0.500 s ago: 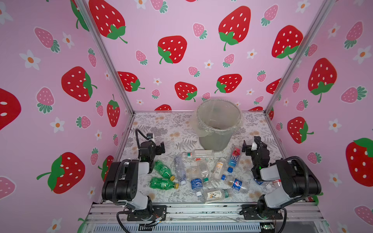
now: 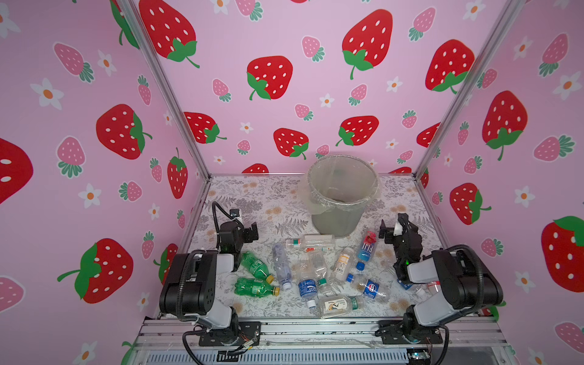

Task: Throw the plastic bottles in the bin
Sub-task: Pick up the plastic bottle from the middle-right of the table.

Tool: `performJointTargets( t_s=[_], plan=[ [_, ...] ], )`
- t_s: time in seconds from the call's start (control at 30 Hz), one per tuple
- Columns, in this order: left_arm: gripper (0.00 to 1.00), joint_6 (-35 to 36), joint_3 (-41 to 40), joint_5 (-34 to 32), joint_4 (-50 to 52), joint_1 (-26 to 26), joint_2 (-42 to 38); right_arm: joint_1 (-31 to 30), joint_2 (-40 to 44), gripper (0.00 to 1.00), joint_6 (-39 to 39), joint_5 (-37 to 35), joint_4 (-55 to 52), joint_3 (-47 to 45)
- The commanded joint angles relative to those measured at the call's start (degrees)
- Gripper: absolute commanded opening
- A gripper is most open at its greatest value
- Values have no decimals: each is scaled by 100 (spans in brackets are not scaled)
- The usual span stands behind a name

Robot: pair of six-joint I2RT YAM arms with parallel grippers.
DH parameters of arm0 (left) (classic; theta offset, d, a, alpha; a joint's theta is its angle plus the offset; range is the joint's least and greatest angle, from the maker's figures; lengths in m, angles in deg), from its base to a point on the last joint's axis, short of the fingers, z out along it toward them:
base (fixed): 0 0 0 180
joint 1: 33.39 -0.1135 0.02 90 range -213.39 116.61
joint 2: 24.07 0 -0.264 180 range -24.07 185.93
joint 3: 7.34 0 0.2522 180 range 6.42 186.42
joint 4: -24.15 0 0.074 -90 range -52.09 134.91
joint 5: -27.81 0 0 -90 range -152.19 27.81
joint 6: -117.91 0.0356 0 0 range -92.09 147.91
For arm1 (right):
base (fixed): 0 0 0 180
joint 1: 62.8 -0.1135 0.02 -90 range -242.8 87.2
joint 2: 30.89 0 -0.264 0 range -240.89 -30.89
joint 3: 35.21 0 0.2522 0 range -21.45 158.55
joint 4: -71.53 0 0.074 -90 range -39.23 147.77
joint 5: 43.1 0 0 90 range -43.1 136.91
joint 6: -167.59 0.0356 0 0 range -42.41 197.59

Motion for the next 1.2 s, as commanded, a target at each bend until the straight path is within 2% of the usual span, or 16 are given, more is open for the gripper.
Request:
performJointTargets(
  t_s=[0.0, 0.6, 0.77, 0.83, 0.97, 1.17],
  plan=[
    [99, 107, 118, -26, -4, 16, 4, 22, 20, 99, -49, 30, -7, 64],
    [99, 101, 83, -31, -45, 17, -33, 4, 88, 99, -32, -54, 190, -74],
    [99, -24, 141, -310, 387, 13, -442, -3, 442, 99, 55, -295, 64, -143],
    [99, -103, 269, -441, 912, 25, -697, -4, 786, 99, 119, -445, -332, -86],
    [99, -330, 646, -1024, 1866, 159, -1028, -1, 1618, 99, 692, -1222, -1880, 433],
    [99, -1315, 1027, -2064, 3159, 284, -1793, -1, 2498, 99, 1436, -1233, -4399, 1402]
  ],
)
